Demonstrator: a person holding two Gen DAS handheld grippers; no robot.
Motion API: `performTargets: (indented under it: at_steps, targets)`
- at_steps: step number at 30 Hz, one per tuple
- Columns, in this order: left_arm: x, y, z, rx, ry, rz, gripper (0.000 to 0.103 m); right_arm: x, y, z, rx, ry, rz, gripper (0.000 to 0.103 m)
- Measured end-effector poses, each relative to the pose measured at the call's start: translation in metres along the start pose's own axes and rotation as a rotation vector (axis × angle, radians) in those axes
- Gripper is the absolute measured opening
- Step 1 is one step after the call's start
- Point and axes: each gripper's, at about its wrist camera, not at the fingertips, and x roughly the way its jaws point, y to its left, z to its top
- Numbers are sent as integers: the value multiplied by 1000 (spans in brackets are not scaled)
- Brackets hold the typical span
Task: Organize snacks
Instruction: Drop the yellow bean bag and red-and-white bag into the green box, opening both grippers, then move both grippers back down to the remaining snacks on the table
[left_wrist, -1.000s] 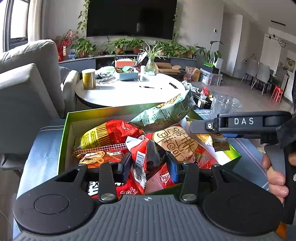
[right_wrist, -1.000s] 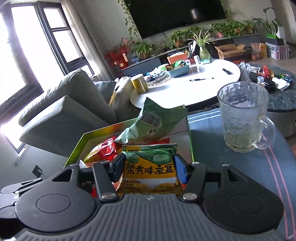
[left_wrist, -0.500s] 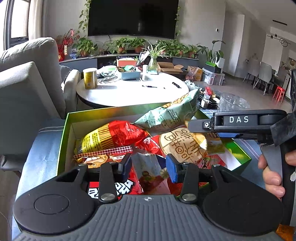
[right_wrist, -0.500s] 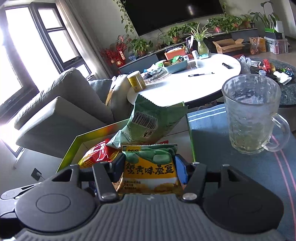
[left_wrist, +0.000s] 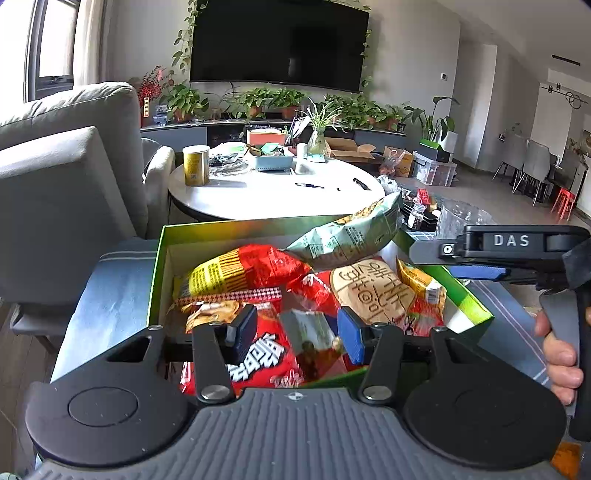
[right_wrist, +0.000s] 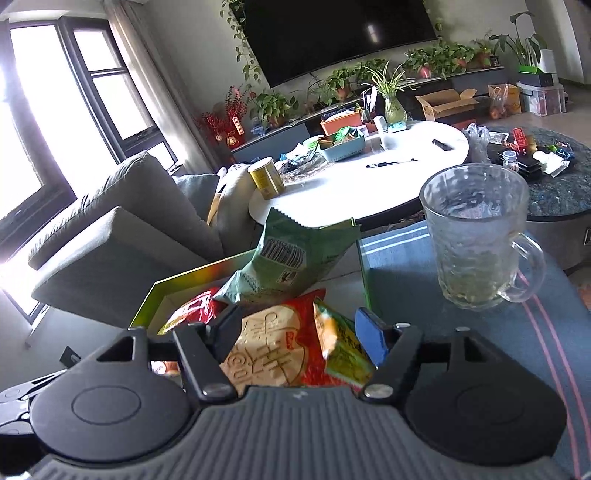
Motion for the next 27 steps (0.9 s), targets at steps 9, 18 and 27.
performTargets:
  at_steps: [9, 18, 27]
  targets:
    - [-33, -4, -22, 15, 13, -24, 53, -29, 6, -13, -35, -5, -5, 78]
    - [-56, -13, -59, 23, 79, -41, 60, -57, 8, -35, -46, -3, -22, 78]
    - [-61, -30, -90, 157, 134, -24, 63, -83, 9, -60, -41, 8, -23, 78]
